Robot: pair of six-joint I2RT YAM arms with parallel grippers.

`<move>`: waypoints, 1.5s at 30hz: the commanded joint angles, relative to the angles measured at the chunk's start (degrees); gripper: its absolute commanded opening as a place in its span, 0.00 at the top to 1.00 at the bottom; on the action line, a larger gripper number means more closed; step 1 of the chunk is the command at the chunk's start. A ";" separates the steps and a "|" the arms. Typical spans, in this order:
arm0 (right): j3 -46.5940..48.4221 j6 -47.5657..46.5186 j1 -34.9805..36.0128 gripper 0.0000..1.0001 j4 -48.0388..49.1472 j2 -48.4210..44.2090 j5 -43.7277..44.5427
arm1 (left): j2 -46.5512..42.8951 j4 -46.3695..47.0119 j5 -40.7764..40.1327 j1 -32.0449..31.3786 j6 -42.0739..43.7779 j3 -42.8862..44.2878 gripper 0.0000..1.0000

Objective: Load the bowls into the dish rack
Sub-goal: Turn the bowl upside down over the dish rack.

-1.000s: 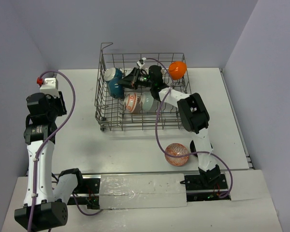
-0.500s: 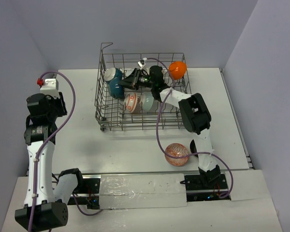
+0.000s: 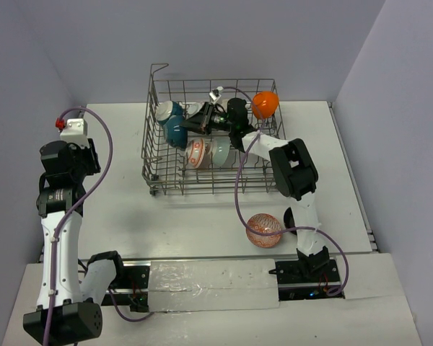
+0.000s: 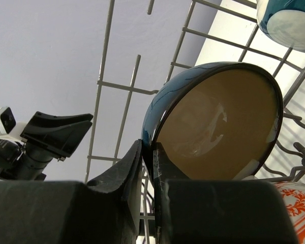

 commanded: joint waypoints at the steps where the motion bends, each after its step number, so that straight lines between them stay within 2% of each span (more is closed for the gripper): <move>1: -2.33 -4.91 -2.75 1.00 -6.06 0.15 0.84 | -1.02 1.95 1.42 0.44 -1.29 -0.38 0.61; 5: -2.42 -2.37 -2.75 1.00 -3.52 1.02 -0.39 | -1.11 2.04 1.86 0.62 -1.47 -0.56 0.61; 12: -0.31 9.74 -1.35 1.00 9.40 2.43 -2.33 | -1.20 2.22 2.47 1.14 -1.64 -1.00 0.61; 18: 4.26 15.47 0.67 1.00 14.06 3.57 -2.33 | -1.20 1.95 3.00 1.50 -1.82 -0.73 0.61; 29: 6.19 24.26 4.36 1.00 23.02 6.03 0.57 | -1.55 1.95 3.53 2.46 -1.99 -1.26 0.61; 38: 5.23 27.78 5.77 1.00 28.92 7.62 1.80 | -2.16 1.43 3.88 3.17 -1.99 -1.52 0.61; 45: 2.77 24.45 4.02 1.00 29.71 7.27 0.13 | -2.17 1.51 4.32 3.52 -1.99 -1.79 0.61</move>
